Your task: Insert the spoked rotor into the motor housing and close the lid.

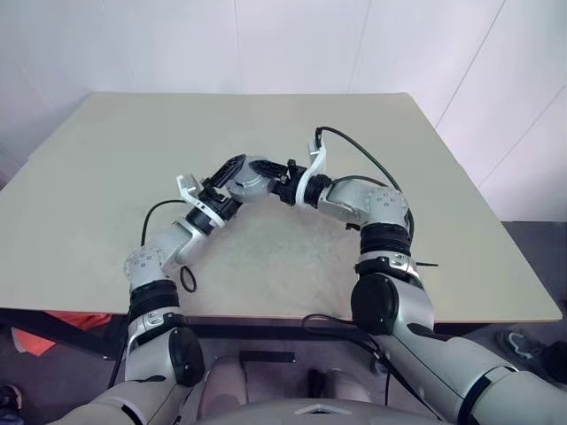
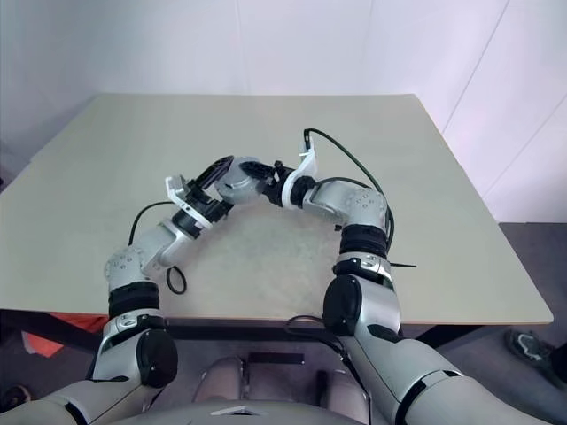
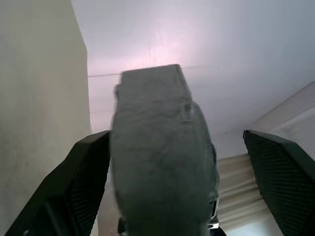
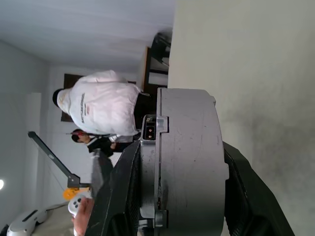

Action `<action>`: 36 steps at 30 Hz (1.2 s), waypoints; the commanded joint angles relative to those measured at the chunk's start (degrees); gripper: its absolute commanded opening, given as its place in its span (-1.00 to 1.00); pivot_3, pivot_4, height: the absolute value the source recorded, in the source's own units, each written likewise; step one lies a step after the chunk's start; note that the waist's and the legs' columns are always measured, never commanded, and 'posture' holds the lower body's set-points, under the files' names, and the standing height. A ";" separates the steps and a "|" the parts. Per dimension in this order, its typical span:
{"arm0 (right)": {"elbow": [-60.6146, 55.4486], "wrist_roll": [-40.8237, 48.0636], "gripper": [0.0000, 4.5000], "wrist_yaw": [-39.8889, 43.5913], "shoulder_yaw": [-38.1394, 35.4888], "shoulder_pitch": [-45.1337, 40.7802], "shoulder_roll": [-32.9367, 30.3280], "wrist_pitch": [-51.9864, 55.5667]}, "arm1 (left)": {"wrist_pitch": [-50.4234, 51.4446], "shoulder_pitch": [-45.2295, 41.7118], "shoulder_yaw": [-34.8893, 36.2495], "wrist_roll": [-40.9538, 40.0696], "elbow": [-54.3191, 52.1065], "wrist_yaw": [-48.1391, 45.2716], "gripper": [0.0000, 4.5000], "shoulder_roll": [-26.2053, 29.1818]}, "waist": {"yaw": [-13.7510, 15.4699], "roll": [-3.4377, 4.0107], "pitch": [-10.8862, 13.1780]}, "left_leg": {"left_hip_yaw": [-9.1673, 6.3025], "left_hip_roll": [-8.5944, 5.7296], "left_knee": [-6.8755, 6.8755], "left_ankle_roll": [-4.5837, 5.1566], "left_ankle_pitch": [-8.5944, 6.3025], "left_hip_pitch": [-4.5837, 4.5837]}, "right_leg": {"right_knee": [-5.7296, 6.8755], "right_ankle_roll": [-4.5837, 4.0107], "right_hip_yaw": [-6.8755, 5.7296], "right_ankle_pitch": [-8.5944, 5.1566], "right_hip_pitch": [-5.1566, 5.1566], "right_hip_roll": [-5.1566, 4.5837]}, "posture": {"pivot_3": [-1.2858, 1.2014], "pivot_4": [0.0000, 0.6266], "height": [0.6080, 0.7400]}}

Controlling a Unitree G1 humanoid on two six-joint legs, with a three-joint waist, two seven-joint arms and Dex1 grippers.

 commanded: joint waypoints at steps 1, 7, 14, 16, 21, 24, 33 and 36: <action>-3.84 3.06 -0.04 1.79 0.70 -1.05 0.42 -0.22 | -0.44 -1.30 -1.68 -0.24 -0.63 -0.16 0.97 0.42 | 0.00 0.00 0.00 | 0.00 0.00 0.01 0.00 0.00 0.01 | 0.02 0.00 0.00 0.00 0.00 0.00 | 0.03 -1.00 1.00; -3.13 2.74 -0.04 1.72 0.97 -1.07 -0.14 -1.43 | -2.17 -0.69 -1.96 -0.14 -0.94 0.00 0.72 1.07 | -0.01 0.00 0.00 | 0.00 0.00 0.05 -0.01 0.01 0.02 | 0.08 0.00 0.00 0.00 0.00 0.00 | 0.03 -1.00 1.00; -1.56 2.14 -0.04 1.92 1.22 -1.40 -0.71 -2.85 | -3.18 -0.29 -2.15 -0.60 -1.33 0.09 0.72 1.34 | 0.01 0.00 0.00 | -0.01 0.00 0.08 -0.01 0.01 0.01 | 0.11 0.00 0.00 0.00 0.00 0.00 | 0.03 -1.00 1.00; -1.39 2.09 -0.04 1.92 1.35 -1.44 -0.74 -3.02 | -3.45 -0.20 -2.13 -0.64 -1.46 0.15 0.72 1.31 | 0.00 0.00 0.00 | -0.01 0.00 0.09 -0.01 0.01 0.02 | 0.12 0.00 0.00 0.00 0.00 0.00 | 0.03 -1.00 1.00; -0.89 2.01 -0.04 1.93 1.52 -1.60 -1.02 -3.44 | -4.39 -0.16 -2.40 0.03 -1.17 0.54 0.72 1.13 | 0.00 0.00 0.00 | -0.01 0.00 0.11 -0.01 0.01 0.02 | 0.16 0.00 0.00 0.00 0.00 0.00 | 0.03 -1.00 1.00; -0.94 2.12 -0.04 1.77 1.58 -1.51 -1.09 -3.54 | -4.93 0.00 -2.48 -0.08 -1.18 0.70 0.72 1.00 | 0.00 0.00 0.00 | -0.01 0.00 0.14 -0.01 0.01 0.02 | 0.18 0.00 0.00 0.00 0.00 0.00 | 0.03 -1.00 1.00; -0.90 2.20 -0.04 1.34 1.39 -1.54 -1.22 -3.90 | -6.21 -0.02 -2.91 0.80 0.10 0.81 -0.04 1.03 | 0.01 0.00 0.00 | -0.02 0.00 0.22 -0.01 0.01 0.01 | 0.25 0.00 0.00 0.00 0.00 0.00 | 0.03 -1.00 1.00; -1.50 1.57 -0.04 1.70 2.06 -1.29 -1.24 -4.46 | -5.90 -0.22 -2.98 0.73 0.97 0.94 -0.04 1.35 | 0.00 0.00 0.00 | -0.03 0.00 0.26 -0.01 0.01 0.02 | 0.32 0.00 0.01 0.00 0.00 0.00 | 0.03 -1.00 1.00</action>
